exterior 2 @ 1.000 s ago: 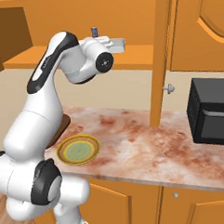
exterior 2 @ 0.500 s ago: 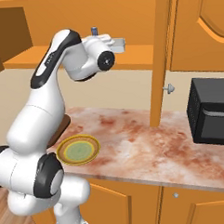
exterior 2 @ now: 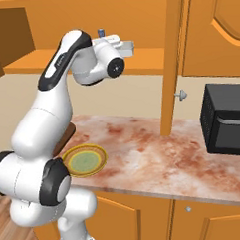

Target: Pick the steak from the plate and place it on the cutting board. Then pick the condiment bottle from the cabinet and place it next to the cutting board.

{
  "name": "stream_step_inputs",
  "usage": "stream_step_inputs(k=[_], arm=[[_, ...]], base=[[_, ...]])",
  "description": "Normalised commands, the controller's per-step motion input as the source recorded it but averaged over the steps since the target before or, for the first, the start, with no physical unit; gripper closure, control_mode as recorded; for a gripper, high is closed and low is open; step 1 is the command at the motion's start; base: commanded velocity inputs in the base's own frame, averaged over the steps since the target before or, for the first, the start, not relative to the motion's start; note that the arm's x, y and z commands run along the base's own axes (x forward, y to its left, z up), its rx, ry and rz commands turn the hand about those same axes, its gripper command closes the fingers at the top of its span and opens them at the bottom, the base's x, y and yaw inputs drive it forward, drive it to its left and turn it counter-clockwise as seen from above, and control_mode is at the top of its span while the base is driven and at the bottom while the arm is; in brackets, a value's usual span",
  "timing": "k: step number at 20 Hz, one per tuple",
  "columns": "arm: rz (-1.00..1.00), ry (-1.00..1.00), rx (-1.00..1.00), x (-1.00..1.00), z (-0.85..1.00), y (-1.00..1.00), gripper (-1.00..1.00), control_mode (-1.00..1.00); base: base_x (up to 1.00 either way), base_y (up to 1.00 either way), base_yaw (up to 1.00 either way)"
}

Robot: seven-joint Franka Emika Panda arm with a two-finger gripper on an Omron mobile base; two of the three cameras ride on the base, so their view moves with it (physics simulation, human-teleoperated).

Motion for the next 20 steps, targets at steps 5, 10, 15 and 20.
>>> stream_step_inputs(k=[5, 10, 15, 20], arm=[[0.00, -0.02, 0.00, 0.06, 0.00, -0.01, -1.00, -1.00], [0.00, 0.00, 0.00, 0.06, 0.00, -0.03, -1.00, -1.00], [0.00, 0.00, 0.00, 0.14, 0.00, -0.05, -1.00, -1.00], [0.00, 0.00, 0.00, 0.22, 0.00, -0.03, -1.00, -1.00]], base=[[0.00, 0.00, 0.00], [0.00, 0.00, 0.00], [0.00, 0.00, 0.00], [0.00, 0.00, 0.00]])
